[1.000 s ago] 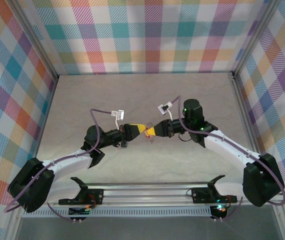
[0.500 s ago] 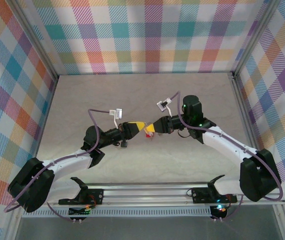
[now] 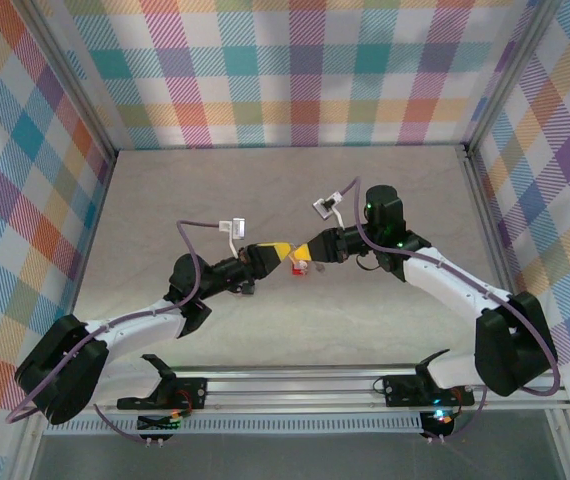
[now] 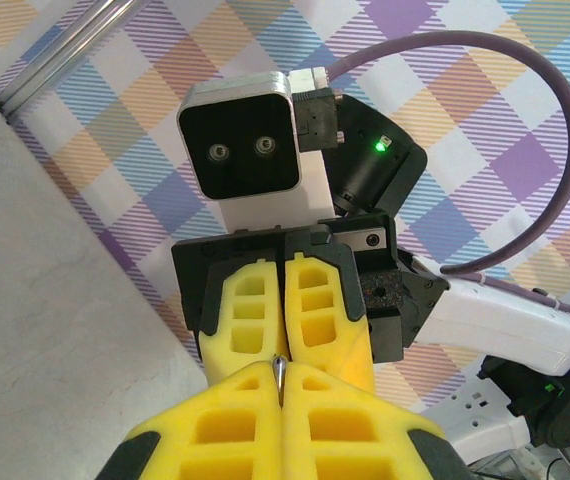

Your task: Lock with the key

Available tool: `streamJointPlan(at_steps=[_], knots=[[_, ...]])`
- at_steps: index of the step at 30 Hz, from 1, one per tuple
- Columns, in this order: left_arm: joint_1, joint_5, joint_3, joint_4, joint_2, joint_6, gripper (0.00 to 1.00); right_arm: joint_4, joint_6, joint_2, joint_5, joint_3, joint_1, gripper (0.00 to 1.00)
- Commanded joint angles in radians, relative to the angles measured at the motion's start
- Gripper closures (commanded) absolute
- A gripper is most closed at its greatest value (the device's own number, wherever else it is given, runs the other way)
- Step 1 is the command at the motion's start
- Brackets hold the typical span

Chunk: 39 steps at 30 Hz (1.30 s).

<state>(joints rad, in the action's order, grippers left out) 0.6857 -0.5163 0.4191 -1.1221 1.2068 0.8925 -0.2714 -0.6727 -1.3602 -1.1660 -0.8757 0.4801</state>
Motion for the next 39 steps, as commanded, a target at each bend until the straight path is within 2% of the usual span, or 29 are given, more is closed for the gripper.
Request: streamJointPlan(at_steps=[1, 5, 18, 35, 39], knots=[[0.111, -0.285, -0.032, -0.007, -0.01, -0.04, 1.0, -0.141, -0.002, -0.023, 0.212, -0.085, -0.046, 1.0], [0.11, -0.273, -0.024, 0.026, -0.023, -0.055, 1.0, -0.146, -0.005, -0.022, 0.207, -0.073, -0.046, 1.0], [0.104, -0.214, 0.035, 0.279, -0.121, -0.169, 1.0, -0.156, -0.001, -0.005, 0.195, -0.029, -0.046, 1.0], [0.102, -0.17, 0.017, 0.224, -0.145, -0.157, 1.0, -0.184, -0.004, -0.017, 0.123, -0.002, -0.043, 1.0], [0.1, -0.16, 0.012, 0.219, -0.15, -0.157, 1.0, -0.184, 0.001, -0.016, 0.122, 0.001, -0.043, 0.92]])
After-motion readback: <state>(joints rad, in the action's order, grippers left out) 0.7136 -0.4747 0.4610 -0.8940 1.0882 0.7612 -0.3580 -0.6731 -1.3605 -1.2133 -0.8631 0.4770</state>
